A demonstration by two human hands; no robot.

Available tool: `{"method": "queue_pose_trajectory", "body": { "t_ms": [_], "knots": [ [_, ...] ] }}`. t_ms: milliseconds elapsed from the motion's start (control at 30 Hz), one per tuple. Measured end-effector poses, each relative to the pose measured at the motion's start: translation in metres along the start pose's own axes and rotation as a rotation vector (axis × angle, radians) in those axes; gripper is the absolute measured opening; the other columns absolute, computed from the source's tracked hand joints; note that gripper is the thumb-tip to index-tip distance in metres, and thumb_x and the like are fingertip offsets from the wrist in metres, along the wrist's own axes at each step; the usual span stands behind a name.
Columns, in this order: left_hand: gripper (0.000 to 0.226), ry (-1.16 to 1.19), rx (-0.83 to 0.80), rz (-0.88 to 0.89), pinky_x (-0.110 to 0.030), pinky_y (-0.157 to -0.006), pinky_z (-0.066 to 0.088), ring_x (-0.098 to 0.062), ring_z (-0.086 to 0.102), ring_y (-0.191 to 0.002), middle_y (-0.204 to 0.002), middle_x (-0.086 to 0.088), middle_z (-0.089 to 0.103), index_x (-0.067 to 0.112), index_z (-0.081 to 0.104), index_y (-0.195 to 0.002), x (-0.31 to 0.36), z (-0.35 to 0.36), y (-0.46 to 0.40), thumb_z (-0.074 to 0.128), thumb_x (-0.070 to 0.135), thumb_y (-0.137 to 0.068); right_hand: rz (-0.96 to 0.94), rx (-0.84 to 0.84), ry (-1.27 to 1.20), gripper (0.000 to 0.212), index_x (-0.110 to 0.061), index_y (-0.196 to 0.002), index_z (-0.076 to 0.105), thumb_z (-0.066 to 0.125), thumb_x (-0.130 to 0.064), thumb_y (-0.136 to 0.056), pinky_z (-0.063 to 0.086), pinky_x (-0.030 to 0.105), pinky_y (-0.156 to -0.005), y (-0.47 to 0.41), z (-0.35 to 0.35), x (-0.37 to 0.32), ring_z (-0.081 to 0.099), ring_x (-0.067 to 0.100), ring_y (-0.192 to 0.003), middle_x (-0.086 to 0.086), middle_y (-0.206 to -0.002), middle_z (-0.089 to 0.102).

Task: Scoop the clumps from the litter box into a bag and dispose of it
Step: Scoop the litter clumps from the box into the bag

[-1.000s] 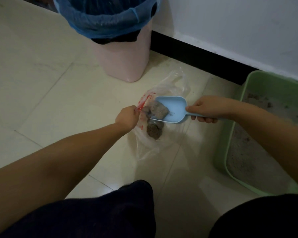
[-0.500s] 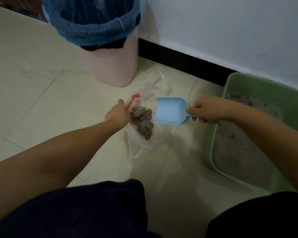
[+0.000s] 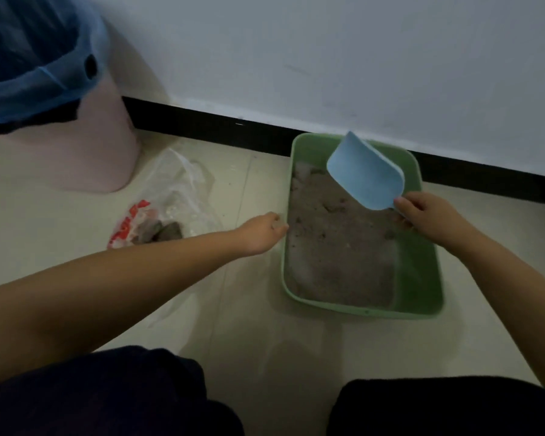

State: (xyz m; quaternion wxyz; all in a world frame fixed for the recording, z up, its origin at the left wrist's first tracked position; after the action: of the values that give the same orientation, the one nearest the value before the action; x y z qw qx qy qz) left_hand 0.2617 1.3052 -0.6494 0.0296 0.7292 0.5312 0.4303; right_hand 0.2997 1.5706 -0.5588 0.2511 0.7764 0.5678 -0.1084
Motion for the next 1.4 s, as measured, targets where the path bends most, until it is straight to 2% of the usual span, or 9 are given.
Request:
{"method": "queue_pose_trajectory", "body": {
  "t_ms": [133,233,433,600,733,833,1000,1167,1400],
  "knots": [
    [0.055,-0.020,-0.070,-0.070,-0.035,-0.085,0.044,-0.035,0.054,-0.113,-0.132,-0.021,0.049,0.001,0.023,-0.142,0.007,0.026,-0.009,0.036,0.034,-0.101,0.247,-0.064,0.198,0.048,-0.002,-0.108,0.063,0.034,-0.040,-0.100,0.042,0.034,-0.080,0.000,0.018,0.065,0.058,0.032,-0.092,0.021,-0.105,0.064],
    [0.053,-0.002,-0.093,-0.093,-0.038,-0.089,0.047,-0.035,0.055,-0.112,-0.132,-0.022,0.050,0.003,0.021,-0.144,-0.002,0.026,-0.016,0.039,0.028,-0.100,0.302,-0.105,0.294,0.057,0.000,-0.102,0.065,0.030,-0.045,-0.100,0.044,0.035,-0.078,-0.006,0.036,0.091,0.057,0.029,-0.082,0.020,-0.094,0.064],
    [0.064,0.068,-0.099,-0.119,-0.037,-0.092,0.046,-0.036,0.052,-0.117,-0.143,-0.023,0.040,0.015,0.000,-0.151,-0.004,0.029,-0.023,0.038,0.026,-0.100,0.192,-0.003,0.385,0.047,-0.010,-0.095,0.061,0.032,-0.046,-0.098,0.042,0.031,-0.065,-0.023,0.055,0.086,0.055,0.022,-0.071,0.007,-0.078,0.057],
    [0.062,0.229,-0.105,-0.158,-0.042,-0.088,0.054,-0.032,0.057,-0.105,-0.136,-0.019,0.045,0.027,-0.001,-0.151,-0.008,0.033,-0.022,0.036,0.026,-0.101,0.020,0.085,0.577,0.041,-0.015,-0.113,0.058,0.034,-0.045,-0.099,0.039,0.030,-0.062,-0.031,0.054,0.063,0.062,0.027,-0.083,0.010,-0.094,0.065],
    [0.062,0.329,-0.126,-0.192,-0.040,-0.090,0.053,-0.029,0.055,-0.111,-0.139,-0.016,0.044,0.033,0.000,-0.150,-0.012,0.035,-0.018,0.037,0.029,-0.101,-0.133,0.104,0.531,0.042,-0.015,-0.109,0.061,0.037,-0.047,-0.097,0.048,0.032,-0.062,-0.038,0.063,0.047,0.063,0.027,-0.077,0.010,-0.087,0.066],
    [0.063,0.372,-0.127,-0.203,-0.040,-0.089,0.053,-0.028,0.054,-0.111,-0.141,-0.017,0.042,0.033,0.000,-0.150,-0.012,0.035,-0.017,0.038,0.028,-0.101,-0.109,0.098,0.417,0.043,-0.013,-0.108,0.061,0.036,-0.046,-0.097,0.051,0.034,-0.062,-0.042,0.071,0.043,0.061,0.026,-0.071,0.009,-0.080,0.063],
    [0.062,0.397,-0.141,-0.201,-0.039,-0.088,0.053,-0.026,0.054,-0.106,-0.140,-0.016,0.043,0.034,0.000,-0.150,-0.013,0.034,-0.017,0.038,0.028,-0.101,0.010,0.111,0.423,0.042,-0.011,-0.105,0.061,0.036,-0.044,-0.098,0.044,0.030,-0.061,-0.048,0.054,0.056,0.056,0.021,-0.070,0.004,-0.076,0.056],
    [0.063,0.398,-0.146,-0.212,-0.043,-0.090,0.053,-0.029,0.055,-0.109,-0.139,-0.016,0.045,0.034,-0.001,-0.150,-0.012,0.035,-0.017,0.038,0.028,-0.101,-0.045,0.056,0.386,0.043,-0.015,-0.111,0.062,0.036,-0.047,-0.098,0.046,0.030,-0.063,-0.058,0.061,0.038,0.055,0.020,-0.072,0.002,-0.079,0.055],
    [0.062,0.401,-0.150,-0.222,-0.040,-0.086,0.054,-0.027,0.055,-0.106,-0.139,-0.015,0.044,0.036,0.000,-0.150,-0.013,0.035,-0.016,0.038,0.029,-0.101,-0.108,0.003,0.398,0.042,-0.014,-0.102,0.062,0.036,-0.047,-0.098,0.041,0.030,-0.059,-0.069,0.083,0.009,0.053,0.020,-0.070,0.002,-0.076,0.053]
  ]
}}
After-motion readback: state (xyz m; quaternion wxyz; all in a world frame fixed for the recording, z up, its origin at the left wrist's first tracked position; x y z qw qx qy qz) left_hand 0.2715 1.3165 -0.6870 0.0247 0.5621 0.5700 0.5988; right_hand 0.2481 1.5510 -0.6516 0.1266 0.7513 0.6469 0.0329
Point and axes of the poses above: each hand's wrist, its own y-axis away from the middle knuckle, its own z-axis out of the palm, x = y × z, the point moved 7 cm from there along -y, towards the middle knuckle
